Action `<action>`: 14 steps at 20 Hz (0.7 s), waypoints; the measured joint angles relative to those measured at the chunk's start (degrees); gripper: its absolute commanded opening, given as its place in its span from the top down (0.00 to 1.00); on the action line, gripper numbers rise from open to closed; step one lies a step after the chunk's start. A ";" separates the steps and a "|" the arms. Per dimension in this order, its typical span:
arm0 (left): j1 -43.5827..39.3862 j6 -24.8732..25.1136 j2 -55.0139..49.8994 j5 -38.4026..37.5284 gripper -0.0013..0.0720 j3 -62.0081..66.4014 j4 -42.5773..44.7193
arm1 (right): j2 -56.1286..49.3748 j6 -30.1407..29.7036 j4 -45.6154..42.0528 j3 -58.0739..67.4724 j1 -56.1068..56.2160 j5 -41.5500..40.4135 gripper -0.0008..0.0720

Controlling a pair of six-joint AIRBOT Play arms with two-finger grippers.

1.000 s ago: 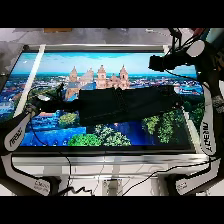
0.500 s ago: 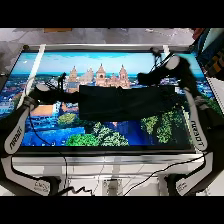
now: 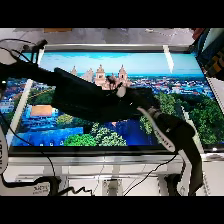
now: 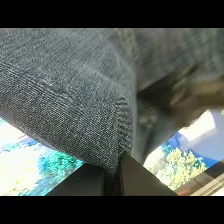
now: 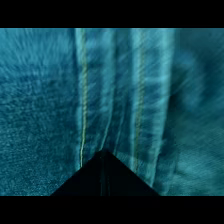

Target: Fold the clothes and pants, and hang the long-sleeved shirts on hangers.

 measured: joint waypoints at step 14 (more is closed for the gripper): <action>-15.43 -5.64 -3.08 9.03 0.96 1.42 -7.34 | 7.93 6.88 -20.50 4.07 -12.07 14.14 0.95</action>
